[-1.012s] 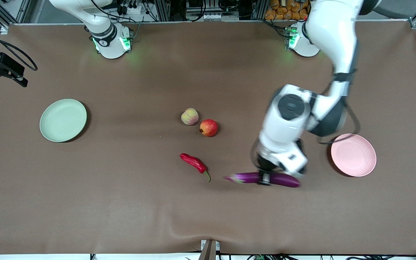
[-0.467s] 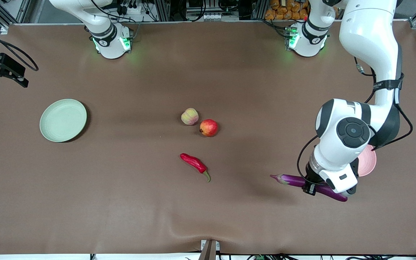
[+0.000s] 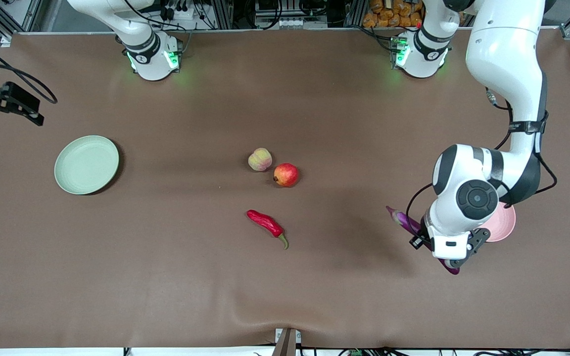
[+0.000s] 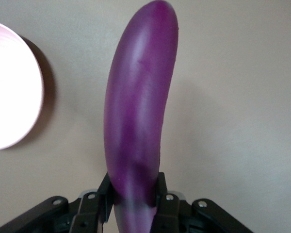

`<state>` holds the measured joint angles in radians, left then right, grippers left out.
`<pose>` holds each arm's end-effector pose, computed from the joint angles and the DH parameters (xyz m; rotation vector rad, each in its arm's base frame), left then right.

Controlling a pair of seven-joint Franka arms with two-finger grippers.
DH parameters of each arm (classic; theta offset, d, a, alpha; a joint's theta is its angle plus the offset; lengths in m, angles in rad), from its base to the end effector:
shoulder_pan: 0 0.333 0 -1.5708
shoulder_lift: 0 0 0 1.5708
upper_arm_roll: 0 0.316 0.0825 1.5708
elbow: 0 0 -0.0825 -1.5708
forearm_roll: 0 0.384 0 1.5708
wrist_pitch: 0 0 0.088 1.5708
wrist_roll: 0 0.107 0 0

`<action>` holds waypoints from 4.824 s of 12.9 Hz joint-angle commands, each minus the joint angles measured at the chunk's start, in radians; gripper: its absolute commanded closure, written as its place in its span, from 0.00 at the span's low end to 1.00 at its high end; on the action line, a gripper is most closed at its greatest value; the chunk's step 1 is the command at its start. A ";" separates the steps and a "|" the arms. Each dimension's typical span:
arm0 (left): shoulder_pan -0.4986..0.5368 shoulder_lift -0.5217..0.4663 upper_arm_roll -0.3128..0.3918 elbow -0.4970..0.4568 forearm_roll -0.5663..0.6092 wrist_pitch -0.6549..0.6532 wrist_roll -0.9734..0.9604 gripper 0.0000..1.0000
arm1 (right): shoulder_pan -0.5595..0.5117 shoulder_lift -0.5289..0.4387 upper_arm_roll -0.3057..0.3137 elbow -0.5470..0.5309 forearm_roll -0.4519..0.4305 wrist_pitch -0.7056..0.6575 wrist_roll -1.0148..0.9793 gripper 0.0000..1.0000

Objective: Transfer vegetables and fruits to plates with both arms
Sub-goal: 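Carry the eggplant with the left gripper toward the pink plate, then lower the eggplant onto the pink plate while the right gripper reaches the peach, then grasp the pale peach with the right gripper, then place the peach on the green plate while the left gripper releases eggplant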

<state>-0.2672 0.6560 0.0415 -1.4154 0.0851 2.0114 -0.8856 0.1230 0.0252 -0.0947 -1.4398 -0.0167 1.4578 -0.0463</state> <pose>0.6979 -0.1608 0.3097 -2.8829 -0.9130 -0.0043 0.5506 0.0144 0.6619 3.1206 0.1136 -0.0113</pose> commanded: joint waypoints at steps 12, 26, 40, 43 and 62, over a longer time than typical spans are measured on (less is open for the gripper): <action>0.189 -0.190 -0.012 -0.346 0.067 0.061 0.577 1.00 | 0.303 0.360 0.003 -0.001 0.267 0.133 0.220 0.00; 0.355 -0.041 -0.009 -0.316 0.251 0.253 0.813 1.00 | 0.696 0.495 0.001 -0.376 0.287 0.737 0.457 0.00; 0.376 -0.047 -0.006 -0.327 0.255 0.162 0.886 1.00 | 0.660 0.541 -0.011 -0.334 0.276 0.686 0.468 1.00; 0.375 -0.042 -0.006 -0.327 0.265 0.162 0.886 1.00 | 0.601 0.438 -0.147 -0.266 0.200 0.335 0.429 1.00; 0.120 -0.128 -0.017 -0.195 0.239 -0.083 0.609 0.00 | -0.083 0.400 -0.381 -0.626 0.090 0.603 -0.567 1.00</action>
<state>-0.0626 0.5236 0.0170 -1.6295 0.3262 1.9670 -0.1675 0.0586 0.4507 -0.4940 -1.9809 0.0774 1.9541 -0.5709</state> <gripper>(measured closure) 0.000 0.163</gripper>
